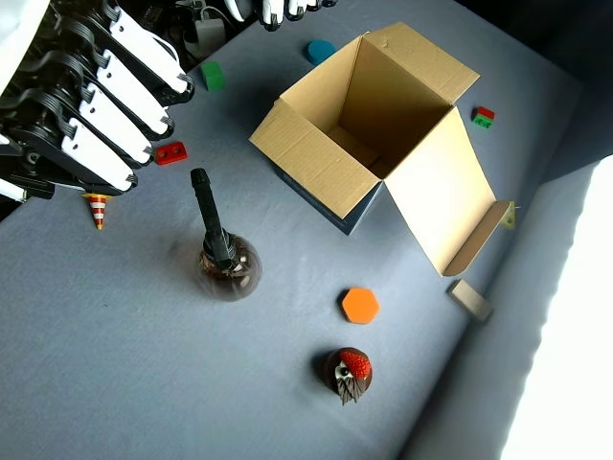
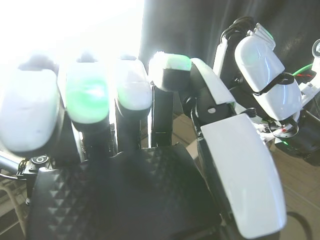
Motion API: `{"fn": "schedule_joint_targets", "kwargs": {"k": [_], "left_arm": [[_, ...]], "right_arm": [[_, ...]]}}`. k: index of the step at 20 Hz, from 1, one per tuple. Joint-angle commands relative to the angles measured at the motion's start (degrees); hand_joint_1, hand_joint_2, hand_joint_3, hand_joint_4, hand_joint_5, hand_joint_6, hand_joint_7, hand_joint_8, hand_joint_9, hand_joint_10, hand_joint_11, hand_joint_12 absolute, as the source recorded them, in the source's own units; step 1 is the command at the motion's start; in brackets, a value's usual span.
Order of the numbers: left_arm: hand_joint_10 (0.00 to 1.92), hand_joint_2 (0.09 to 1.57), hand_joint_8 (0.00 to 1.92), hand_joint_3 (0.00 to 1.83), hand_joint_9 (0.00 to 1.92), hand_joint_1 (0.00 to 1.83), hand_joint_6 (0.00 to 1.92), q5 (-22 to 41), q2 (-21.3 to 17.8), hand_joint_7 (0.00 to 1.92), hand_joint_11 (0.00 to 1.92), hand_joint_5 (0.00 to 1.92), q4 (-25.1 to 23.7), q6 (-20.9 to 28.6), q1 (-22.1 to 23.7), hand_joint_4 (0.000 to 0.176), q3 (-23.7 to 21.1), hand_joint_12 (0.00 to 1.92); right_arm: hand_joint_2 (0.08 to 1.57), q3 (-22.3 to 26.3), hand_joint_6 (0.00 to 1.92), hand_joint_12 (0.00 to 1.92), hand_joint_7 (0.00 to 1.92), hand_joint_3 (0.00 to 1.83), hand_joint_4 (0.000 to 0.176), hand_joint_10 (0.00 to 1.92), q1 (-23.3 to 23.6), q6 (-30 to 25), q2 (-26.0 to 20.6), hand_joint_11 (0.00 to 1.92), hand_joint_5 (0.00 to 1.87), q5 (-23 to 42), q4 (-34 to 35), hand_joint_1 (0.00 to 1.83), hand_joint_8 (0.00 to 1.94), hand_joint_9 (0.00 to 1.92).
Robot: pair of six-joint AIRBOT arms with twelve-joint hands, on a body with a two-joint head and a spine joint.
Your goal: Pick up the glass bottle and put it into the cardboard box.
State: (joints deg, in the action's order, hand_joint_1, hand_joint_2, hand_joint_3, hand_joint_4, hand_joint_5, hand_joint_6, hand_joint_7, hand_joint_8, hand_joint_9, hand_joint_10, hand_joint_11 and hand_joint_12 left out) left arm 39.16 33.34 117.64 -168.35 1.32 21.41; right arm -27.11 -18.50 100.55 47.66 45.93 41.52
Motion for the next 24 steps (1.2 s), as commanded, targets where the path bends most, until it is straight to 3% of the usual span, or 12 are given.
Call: {"fn": "schedule_joint_targets", "kwargs": {"k": [1,3,5,7,10,14,17,20,22,24], "left_arm": [[0.02,1.16,0.02,0.21,0.00,0.00,0.05,-2.67,-0.24,0.00,0.00,0.01,-2.79,0.10,0.87,0.075,-0.27,0.04],[0.02,1.16,0.02,0.21,0.00,0.00,0.05,-1.98,-0.24,0.00,0.00,0.01,-1.83,0.10,1.06,0.075,-0.40,0.04],[0.00,1.24,0.00,0.03,0.00,0.00,0.01,-0.98,-0.24,0.00,0.00,0.02,-0.96,0.10,1.52,0.069,-0.76,0.00],[0.00,1.24,0.00,0.02,0.00,0.00,0.01,0.61,-0.24,0.00,0.00,0.02,1.42,-0.25,2.26,0.065,-1.46,0.00],[0.00,1.24,0.00,0.02,0.00,0.00,0.01,8.38,-0.25,0.00,0.00,0.02,6.47,-2.56,4.84,0.065,-4.15,0.00],[0.00,1.24,0.00,0.02,0.00,0.00,0.01,19.53,-0.12,0.00,0.00,0.03,11.45,-2.74,8.09,0.063,-8.01,0.00],[0.00,1.24,0.00,0.02,0.00,0.00,0.01,26.32,0.58,0.00,0.00,0.03,14.90,-2.74,11.96,0.063,-10.39,0.00],[0.00,1.24,0.00,0.01,0.00,0.00,0.01,34.15,1.75,0.00,0.00,0.03,18.91,-1.61,17.21,0.063,-13.38,0.00],[0.00,1.24,0.00,0.01,0.00,0.00,0.01,39.08,2.16,0.00,0.00,0.02,21.84,-2.35,18.86,0.064,-14.91,0.00],[0.00,1.24,0.00,0.01,0.00,0.00,0.00,42.75,2.19,0.00,0.00,0.02,23.41,-2.73,20.71,0.064,-15.83,0.00]], "right_arm": [[1.07,0.39,0.18,0.48,0.15,0.21,0.000,0.18,0.45,-0.31,-0.09,0.00,0.13,4.88,-3.38,0.01,0.07,0.09],[1.07,0.39,0.18,0.48,0.15,0.21,0.000,0.18,0.47,-0.31,-0.09,0.00,0.13,4.84,-3.38,0.01,0.07,0.09],[1.16,0.39,0.04,0.52,0.18,0.02,0.000,0.05,0.45,-0.31,-0.09,0.00,0.21,4.79,-3.38,0.00,0.00,0.14],[1.17,0.34,0.03,0.56,0.18,0.01,0.000,0.03,0.52,-0.30,-0.10,0.00,0.22,4.62,-3.42,0.00,0.00,0.15],[1.17,-1.16,0.02,0.58,0.19,0.01,0.000,0.03,0.95,-4.39,-0.13,0.00,0.22,2.04,-5.56,0.00,0.00,0.17],[1.16,-6.62,0.02,0.59,0.19,0.00,0.000,0.03,-1.09,-24.91,-1.11,0.00,0.22,-0.47,-22.67,0.00,0.00,0.18],[1.04,-10.18,0.01,0.62,0.21,0.00,0.000,0.02,-1.35,-36.25,-1.66,0.00,0.20,-3.17,-32.32,0.37,0.00,0.18],[1.01,-15.62,0.00,0.49,0.16,0.00,0.000,0.01,-1.41,-59.65,-2.57,0.00,0.14,-3.75,-50.63,0.75,0.00,0.17],[1.03,-19.61,0.00,0.30,0.12,0.00,0.000,0.00,-1.27,-73.79,-3.01,0.00,0.09,-1.95,-60.60,0.85,0.00,0.13],[1.01,-23.32,0.00,0.21,0.11,0.00,0.000,0.00,-0.31,-83.32,-2.75,0.00,0.08,-1.73,-67.41,0.89,0.00,0.11]]}}
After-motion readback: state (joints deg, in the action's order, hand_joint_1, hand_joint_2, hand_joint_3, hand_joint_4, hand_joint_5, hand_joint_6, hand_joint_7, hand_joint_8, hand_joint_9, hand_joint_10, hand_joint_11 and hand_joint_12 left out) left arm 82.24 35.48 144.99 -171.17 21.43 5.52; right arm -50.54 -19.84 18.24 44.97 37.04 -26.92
